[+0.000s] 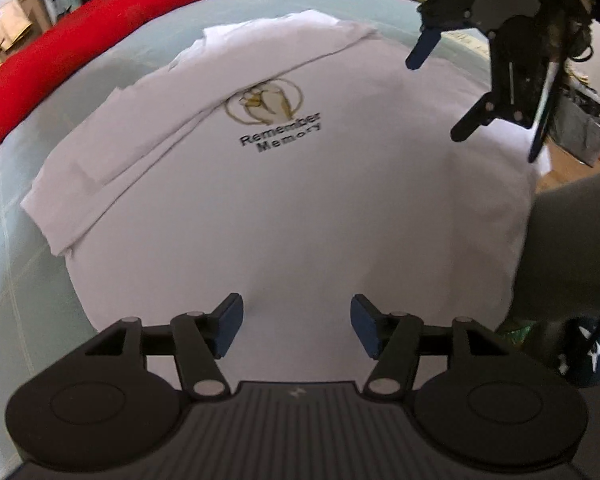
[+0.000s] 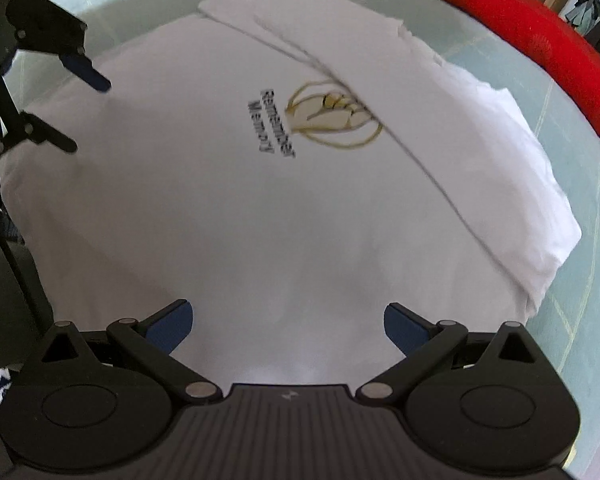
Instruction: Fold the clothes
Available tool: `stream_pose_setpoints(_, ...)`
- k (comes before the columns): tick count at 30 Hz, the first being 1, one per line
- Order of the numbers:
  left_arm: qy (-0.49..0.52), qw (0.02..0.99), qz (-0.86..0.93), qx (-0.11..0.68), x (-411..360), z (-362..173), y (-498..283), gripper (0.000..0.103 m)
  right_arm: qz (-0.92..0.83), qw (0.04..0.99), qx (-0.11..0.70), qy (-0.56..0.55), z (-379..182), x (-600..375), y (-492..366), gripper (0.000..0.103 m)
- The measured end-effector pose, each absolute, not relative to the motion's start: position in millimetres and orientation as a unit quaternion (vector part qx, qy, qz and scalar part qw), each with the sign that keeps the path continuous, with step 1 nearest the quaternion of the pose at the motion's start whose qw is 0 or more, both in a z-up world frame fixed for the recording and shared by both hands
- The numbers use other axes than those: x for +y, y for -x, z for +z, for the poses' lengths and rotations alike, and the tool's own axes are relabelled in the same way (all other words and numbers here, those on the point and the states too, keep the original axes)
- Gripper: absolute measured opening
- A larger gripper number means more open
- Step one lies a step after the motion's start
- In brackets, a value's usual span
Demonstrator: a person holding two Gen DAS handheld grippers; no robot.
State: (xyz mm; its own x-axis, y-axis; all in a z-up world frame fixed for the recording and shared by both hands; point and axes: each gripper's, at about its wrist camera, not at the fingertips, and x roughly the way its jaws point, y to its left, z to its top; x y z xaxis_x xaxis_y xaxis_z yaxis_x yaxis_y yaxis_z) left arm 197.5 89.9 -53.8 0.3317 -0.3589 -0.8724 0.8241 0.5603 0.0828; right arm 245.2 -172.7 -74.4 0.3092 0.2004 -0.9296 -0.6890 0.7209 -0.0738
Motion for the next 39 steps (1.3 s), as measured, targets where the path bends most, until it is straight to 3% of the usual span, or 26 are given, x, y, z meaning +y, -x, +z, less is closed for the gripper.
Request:
stream_pose_setpoints(12, -0.206, 0.817, -0.261, 0.471, 81.4, -55.3, -201.5, 0.062, 0.330, 0.777, 0.486, 0.227, -90.0, -209.7, -248.3, 0.103)
stream_pose_setpoints(19, -0.144, 0.844, -0.217, 0.468, 82.9, -53.7, -233.2, 0.061, 0.304, 0.824, 0.423, 0.224, -83.3, -237.3, -262.6, 0.103)
stream_pose_setpoints(24, -0.170, 0.833, -0.257, 0.459, 81.4, -67.1, -241.5, 0.068, 0.320, 0.828, 0.414, 0.199, -99.8, -229.0, -276.6, 0.103)
stream_pose_setpoints(29, -0.160, 0.833, -0.272, 0.454, 89.2, -67.7, -241.4, 0.069, 0.322, 0.837, 0.409, 0.168, -103.4, -234.9, -272.7, 0.103)
stream_pose_setpoints(39, -0.164, 0.856, -0.280, 0.402, 88.2, -58.5, -229.9, 0.069, 0.288, 0.853, 0.382, 0.208, -84.8, -221.9, -252.4, 0.103)
